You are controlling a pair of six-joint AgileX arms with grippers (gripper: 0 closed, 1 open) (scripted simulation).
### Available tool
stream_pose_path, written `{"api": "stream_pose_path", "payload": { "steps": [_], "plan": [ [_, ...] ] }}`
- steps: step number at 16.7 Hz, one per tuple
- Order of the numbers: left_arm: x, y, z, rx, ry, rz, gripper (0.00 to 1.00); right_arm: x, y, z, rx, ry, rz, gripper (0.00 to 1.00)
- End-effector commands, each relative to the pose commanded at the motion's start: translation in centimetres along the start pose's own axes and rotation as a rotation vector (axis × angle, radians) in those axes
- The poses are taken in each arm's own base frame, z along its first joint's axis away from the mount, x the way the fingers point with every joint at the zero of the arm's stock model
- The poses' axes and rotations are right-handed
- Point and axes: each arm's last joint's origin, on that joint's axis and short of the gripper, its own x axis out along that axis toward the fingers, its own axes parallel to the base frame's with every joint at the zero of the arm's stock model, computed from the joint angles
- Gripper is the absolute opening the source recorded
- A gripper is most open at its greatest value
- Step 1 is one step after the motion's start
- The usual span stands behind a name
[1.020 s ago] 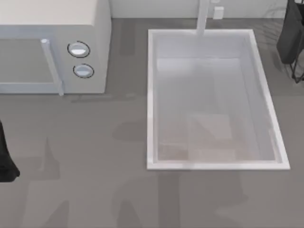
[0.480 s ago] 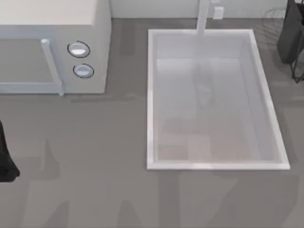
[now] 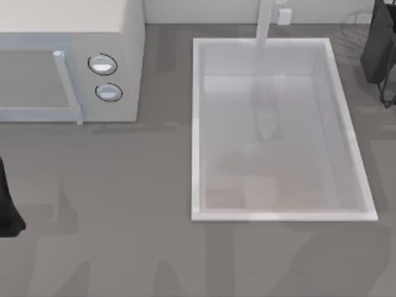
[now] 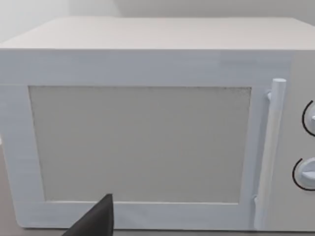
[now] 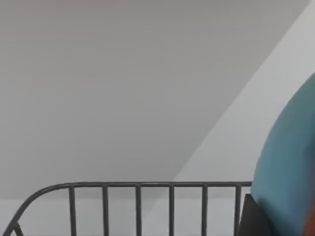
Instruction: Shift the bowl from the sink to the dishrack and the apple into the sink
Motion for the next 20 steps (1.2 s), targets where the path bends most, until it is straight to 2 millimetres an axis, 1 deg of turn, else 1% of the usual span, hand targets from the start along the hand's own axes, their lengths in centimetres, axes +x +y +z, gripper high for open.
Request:
{"api": "stream_pose_path", "payload": {
  "steps": [10,11,20],
  "plan": [
    [0.00,0.00,0.00,0.000,0.000,0.000,1.00,0.00,0.00,0.00,0.000,0.000,0.000,0.98],
    [0.00,0.00,0.00,0.000,0.000,0.000,1.00,0.00,0.00,0.00,0.000,0.000,0.000,1.00],
    [0.00,0.00,0.00,0.000,0.000,0.000,1.00,-0.02,-0.07,0.02,0.000,0.000,-0.002,1.00]
  ]
}}
